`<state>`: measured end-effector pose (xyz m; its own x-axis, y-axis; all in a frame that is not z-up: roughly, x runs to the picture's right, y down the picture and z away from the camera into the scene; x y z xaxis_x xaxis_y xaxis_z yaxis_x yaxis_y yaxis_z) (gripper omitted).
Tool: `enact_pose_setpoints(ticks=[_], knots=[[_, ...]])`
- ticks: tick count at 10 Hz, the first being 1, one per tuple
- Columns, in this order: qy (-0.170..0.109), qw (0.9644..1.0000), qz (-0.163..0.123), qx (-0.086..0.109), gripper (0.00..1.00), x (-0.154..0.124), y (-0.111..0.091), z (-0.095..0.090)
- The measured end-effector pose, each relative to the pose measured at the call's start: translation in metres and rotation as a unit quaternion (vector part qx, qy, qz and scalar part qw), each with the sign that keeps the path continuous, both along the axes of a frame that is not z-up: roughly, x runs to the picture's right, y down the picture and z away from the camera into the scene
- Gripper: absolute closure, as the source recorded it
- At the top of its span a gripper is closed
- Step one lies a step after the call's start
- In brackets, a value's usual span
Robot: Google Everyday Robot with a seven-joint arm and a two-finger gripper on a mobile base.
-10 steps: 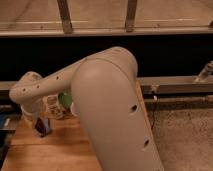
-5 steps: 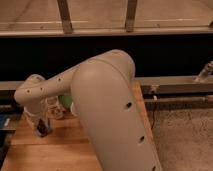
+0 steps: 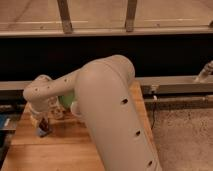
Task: Place the pepper on the white sponge
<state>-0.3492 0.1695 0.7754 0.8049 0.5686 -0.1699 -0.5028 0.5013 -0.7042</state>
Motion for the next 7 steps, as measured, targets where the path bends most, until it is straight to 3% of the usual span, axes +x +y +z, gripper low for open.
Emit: enact_pose_setpoints(ticks=[7], knots=[[0.009,0.9996,-0.008,-0.026,1.00,-0.005,0.014,0.032]])
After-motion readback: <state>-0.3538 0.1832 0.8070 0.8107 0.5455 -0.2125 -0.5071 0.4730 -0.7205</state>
